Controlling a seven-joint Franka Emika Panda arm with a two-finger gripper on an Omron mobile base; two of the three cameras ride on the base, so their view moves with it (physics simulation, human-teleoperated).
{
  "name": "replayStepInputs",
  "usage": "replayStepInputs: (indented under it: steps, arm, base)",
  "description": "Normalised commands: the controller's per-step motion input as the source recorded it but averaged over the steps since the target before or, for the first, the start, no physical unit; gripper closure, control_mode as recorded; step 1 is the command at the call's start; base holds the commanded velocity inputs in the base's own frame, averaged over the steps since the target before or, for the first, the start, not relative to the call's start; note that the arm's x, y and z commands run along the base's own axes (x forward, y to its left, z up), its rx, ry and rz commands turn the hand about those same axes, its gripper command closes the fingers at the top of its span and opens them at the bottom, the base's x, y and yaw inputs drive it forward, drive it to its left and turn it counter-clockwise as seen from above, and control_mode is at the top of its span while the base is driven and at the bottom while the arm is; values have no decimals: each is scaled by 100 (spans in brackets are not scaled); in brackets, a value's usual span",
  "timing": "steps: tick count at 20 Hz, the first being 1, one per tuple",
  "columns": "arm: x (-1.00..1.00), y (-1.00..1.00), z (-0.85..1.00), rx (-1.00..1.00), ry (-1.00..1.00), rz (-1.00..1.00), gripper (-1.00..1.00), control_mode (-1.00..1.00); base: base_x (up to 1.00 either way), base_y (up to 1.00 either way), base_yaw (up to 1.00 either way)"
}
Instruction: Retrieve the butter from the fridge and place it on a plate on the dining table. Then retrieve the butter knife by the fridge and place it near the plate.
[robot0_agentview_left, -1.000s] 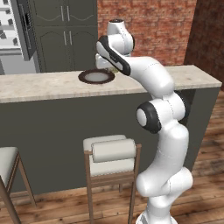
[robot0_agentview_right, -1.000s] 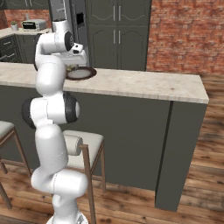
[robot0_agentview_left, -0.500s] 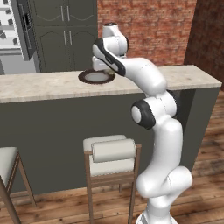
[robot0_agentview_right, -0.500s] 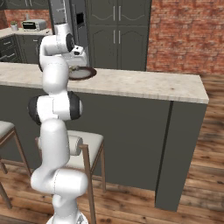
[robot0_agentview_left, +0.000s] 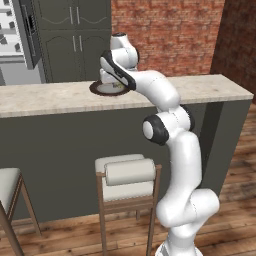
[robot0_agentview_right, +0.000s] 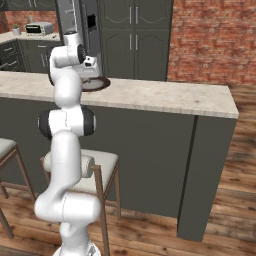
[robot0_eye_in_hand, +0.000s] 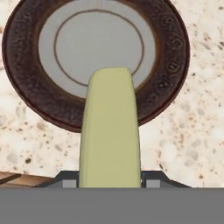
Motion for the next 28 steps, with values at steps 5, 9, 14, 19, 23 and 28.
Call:
replayStepInputs:
  steps: [5, 9, 14, 19, 23, 28]
  arm:
    - [15, -8, 1, 0, 0, 0, 100, -100]
    - [30, -13, 23, 0, 2, 0, 100, -100]
    - [13, 4, 0, 0, 0, 0, 100, -100]
    - [0, 2, 0, 0, -7, 0, 100, -100]
    - [3, 0, -16, 0, -20, 3, 100, -100]
    - [18, 0, -21, 0, -11, 1, 100, -100]
  base:
    - [0, 0, 0]
    - [0, 0, 0]
    - [0, 0, 0]
    - [0, 0, 0]
    - [0, 0, 0]
    - [0, 0, 0]
